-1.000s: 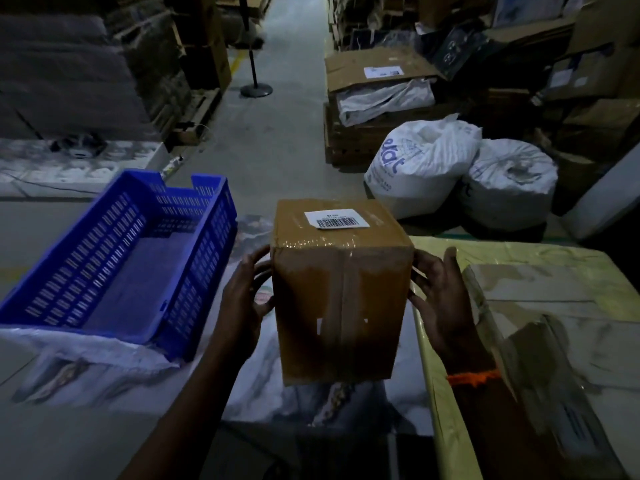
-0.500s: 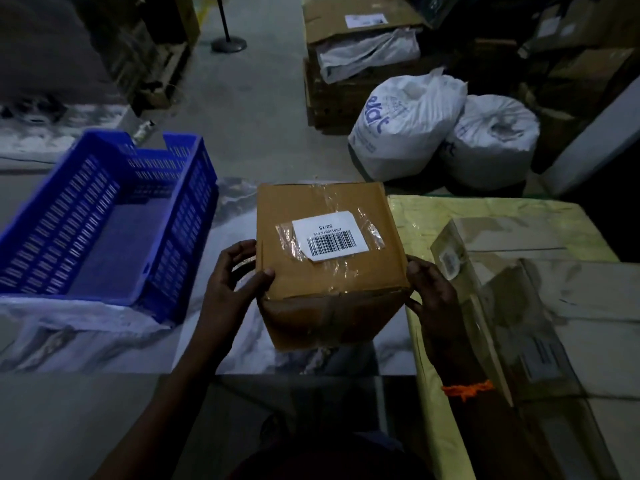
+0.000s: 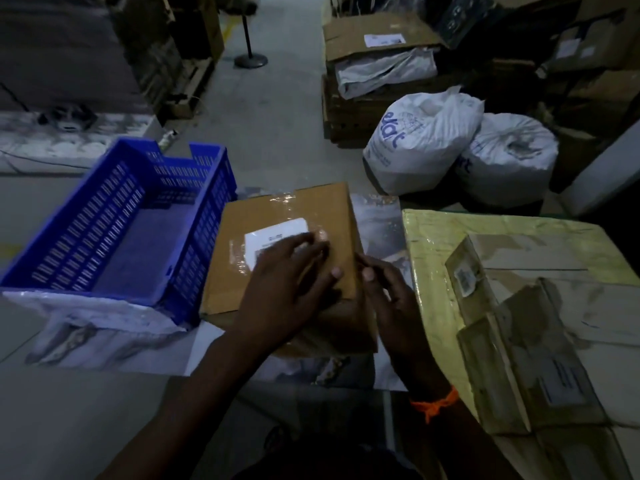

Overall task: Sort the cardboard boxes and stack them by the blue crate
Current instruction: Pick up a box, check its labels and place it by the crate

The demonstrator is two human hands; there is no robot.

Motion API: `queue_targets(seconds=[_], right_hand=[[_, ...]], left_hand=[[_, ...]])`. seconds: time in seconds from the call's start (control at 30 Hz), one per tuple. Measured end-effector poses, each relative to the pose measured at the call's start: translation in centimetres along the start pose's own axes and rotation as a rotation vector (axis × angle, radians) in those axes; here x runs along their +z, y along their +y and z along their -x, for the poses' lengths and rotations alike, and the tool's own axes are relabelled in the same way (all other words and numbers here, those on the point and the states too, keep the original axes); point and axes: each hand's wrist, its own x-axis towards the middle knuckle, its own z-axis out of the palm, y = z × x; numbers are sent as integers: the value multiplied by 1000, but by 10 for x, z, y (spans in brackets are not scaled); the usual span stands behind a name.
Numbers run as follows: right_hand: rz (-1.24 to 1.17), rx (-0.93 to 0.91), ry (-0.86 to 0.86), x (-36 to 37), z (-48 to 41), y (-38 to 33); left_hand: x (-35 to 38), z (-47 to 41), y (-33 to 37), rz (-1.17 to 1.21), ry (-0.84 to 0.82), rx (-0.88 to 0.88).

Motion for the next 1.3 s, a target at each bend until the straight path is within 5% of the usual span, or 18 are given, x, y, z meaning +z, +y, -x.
queue_targets(seconds=[0.2,0.3,0.4,0.53,0.73,0.97,1.1,1.3], right_hand=[[34,-56,-425,37,-16,-8],[124,51,-202,42,-33,29],[230,353,28,24,-53,82],[-73,667,-115,1,-57,115],[-162,599,-46,-9,-52,101],[-75,389,117,-65,-56,67],[150,344,162,-83,-60,77],[185,357,178,-93,-57,89]], left_hand=[[-49,5,-24,7,93,-412],[-60,11,-46,45,141,-456],[-67,19,-61,93,140,-464],[-66,22,-64,136,162,-442],[-54,9,-63,189,182,-438],[-8,30,-89,548,32,-697],[36,44,-79,520,11,-668],[49,50,-90,492,26,-676]])
